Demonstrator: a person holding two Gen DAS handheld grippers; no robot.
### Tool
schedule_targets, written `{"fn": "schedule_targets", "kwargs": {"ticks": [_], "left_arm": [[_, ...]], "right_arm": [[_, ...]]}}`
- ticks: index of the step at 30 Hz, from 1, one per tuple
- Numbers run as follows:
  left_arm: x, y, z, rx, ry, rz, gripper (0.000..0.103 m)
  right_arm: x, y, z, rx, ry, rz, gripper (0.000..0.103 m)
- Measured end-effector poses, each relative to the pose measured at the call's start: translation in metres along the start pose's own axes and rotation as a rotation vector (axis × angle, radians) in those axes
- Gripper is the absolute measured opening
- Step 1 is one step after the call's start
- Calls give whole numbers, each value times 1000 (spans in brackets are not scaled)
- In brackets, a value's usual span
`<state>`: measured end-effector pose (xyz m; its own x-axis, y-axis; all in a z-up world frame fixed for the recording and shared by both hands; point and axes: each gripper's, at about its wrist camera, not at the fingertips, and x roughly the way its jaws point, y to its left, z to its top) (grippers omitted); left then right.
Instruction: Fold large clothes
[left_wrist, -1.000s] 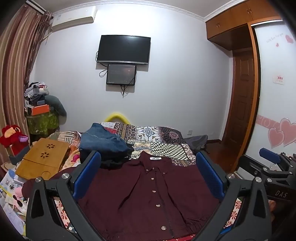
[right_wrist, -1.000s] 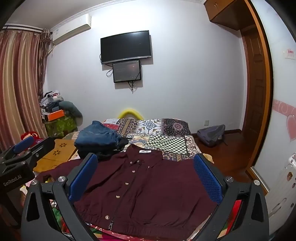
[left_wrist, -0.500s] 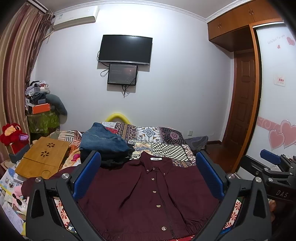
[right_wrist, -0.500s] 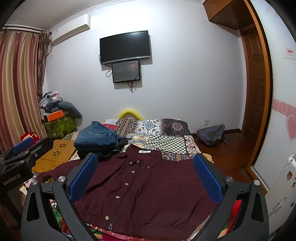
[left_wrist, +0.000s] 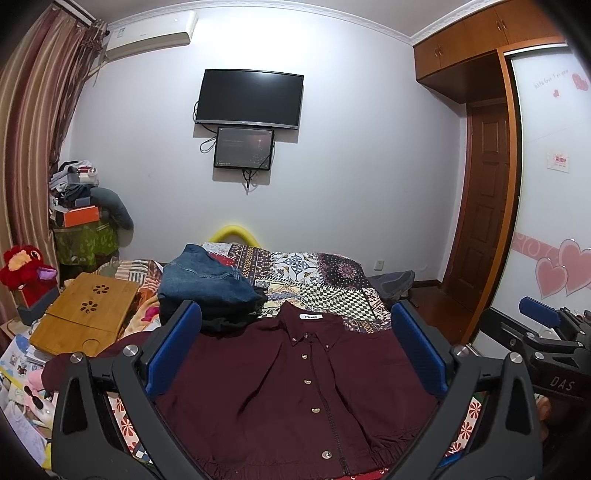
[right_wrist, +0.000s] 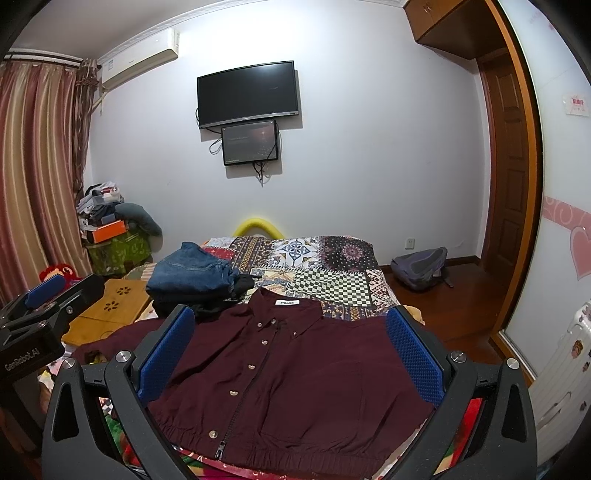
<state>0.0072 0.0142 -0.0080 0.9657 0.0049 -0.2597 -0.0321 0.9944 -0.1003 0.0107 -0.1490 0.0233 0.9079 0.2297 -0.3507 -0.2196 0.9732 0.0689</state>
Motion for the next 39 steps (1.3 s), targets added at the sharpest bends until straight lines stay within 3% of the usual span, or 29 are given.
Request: {"fn": "schedule_targets", "kwargs": {"ticks": [39], "left_arm": [[15,10,2,-27,34,4,103]], "right_arm": [[7,-4,0,10,14,-4,103]]}}
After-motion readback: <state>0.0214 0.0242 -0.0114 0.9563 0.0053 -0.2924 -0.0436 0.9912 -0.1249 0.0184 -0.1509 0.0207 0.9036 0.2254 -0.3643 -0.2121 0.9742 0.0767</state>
